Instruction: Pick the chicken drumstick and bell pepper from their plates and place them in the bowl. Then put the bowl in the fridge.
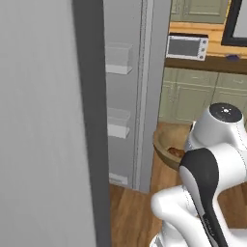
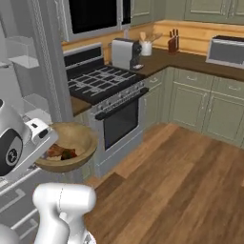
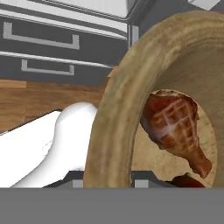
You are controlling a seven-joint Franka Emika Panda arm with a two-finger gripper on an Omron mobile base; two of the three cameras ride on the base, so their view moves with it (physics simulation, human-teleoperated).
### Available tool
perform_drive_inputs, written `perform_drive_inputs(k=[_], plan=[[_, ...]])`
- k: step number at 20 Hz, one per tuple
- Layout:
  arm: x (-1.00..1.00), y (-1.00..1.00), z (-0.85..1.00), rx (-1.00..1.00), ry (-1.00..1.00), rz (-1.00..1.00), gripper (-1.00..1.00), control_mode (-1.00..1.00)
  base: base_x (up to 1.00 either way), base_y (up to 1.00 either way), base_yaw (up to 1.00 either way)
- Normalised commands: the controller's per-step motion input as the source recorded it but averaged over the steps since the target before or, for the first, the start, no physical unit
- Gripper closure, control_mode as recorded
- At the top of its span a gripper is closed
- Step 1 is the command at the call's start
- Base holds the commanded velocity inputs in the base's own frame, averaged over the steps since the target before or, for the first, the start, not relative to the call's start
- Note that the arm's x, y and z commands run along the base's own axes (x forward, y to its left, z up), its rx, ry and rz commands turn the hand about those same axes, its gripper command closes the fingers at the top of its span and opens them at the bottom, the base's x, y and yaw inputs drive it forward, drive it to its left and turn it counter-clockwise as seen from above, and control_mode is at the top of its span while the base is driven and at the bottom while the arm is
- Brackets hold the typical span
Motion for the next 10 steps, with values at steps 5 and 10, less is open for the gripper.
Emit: perform_drive_inputs(k=[5,10], plan=[[0.00,0.00,0.00,0.00,0.00,0.00,1.00,1.00,0.38,0.40,0.50],[0.00,0.00,0.00,0.00,0.00,0.00,1.00,1.00,0.44,0.22,0.53]])
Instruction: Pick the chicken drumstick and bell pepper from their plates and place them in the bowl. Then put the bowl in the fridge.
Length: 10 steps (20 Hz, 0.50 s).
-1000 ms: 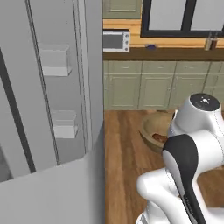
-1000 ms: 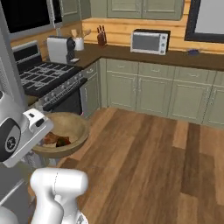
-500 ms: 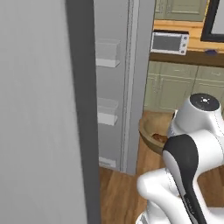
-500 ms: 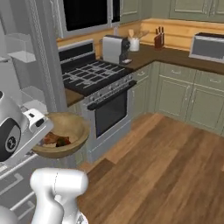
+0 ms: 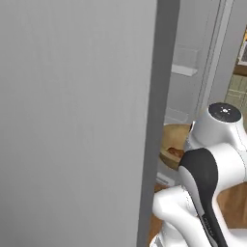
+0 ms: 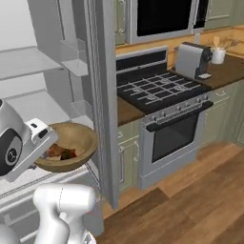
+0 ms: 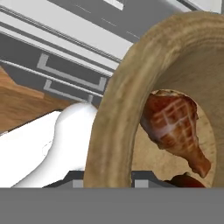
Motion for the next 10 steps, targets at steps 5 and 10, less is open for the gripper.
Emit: perform_drive_inputs(k=[5,10], plan=[[0.00,0.00,0.00,0.00,0.00,0.00,1.00,1.00,0.28,0.13,0.59],[0.00,0.00,0.00,0.00,0.00,0.00,1.00,1.00,0.15,0.06,0.60]])
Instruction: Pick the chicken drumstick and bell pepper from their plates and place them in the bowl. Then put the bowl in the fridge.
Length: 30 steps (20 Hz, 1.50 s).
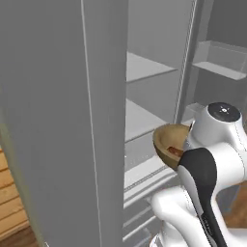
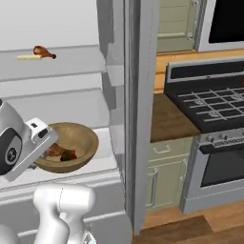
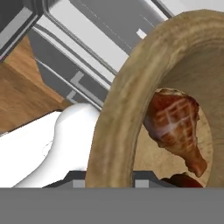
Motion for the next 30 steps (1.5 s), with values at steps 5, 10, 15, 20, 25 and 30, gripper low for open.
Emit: perform_drive_inputs(k=[5,10,15,20,25,30], plan=[[0.00,0.00,0.00,0.00,0.00,0.00,1.00,1.00,0.20,0.01,0.58],[0.00,0.00,0.00,0.00,0.00,0.00,1.00,1.00,0.23,0.00,0.41],[0.00,0.00,0.00,0.00,0.00,0.00,1.00,1.00,0.72,-0.01,0.30],[0.00,0.00,0.00,0.00,0.00,0.00,1.00,1.00,0.05,0.00,0.15],[0.11,0.00,0.00,-0.02,-0.01,0.04,1.00,-1.00,0.01,0.00,0.00],[0.70,0.00,-0.07,-0.09,-0.11,0.24,1.00,-1.00,0.00,0.00,0.00]])
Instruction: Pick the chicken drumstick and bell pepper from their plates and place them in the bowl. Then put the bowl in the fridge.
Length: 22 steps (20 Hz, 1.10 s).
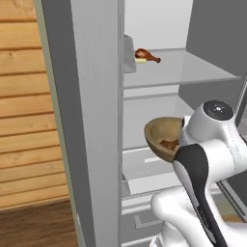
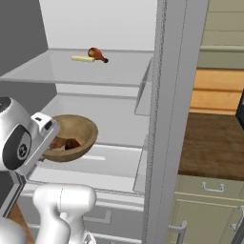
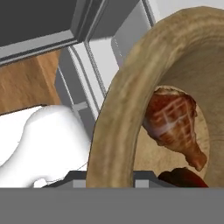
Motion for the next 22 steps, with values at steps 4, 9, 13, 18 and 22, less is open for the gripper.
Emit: perform_drive_inputs(k=[4,9,13,18,22], plan=[[0.88,0.06,-0.45,-0.14,-0.10,0.28,1.00,-1.00,0.00,0.00,0.00],[0.88,0.05,-0.14,-0.13,-0.15,0.23,1.00,-1.00,0.00,0.00,0.00],[0.97,0.02,-0.21,-0.11,-0.05,0.15,1.00,-1.00,0.00,0.00,0.00],[1.00,0.06,-0.23,-0.07,0.00,0.08,1.00,-1.00,0.00,0.00,0.00],[0.84,0.06,-0.44,-0.03,0.00,0.06,1.00,-1.00,0.00,0.00,0.00]])
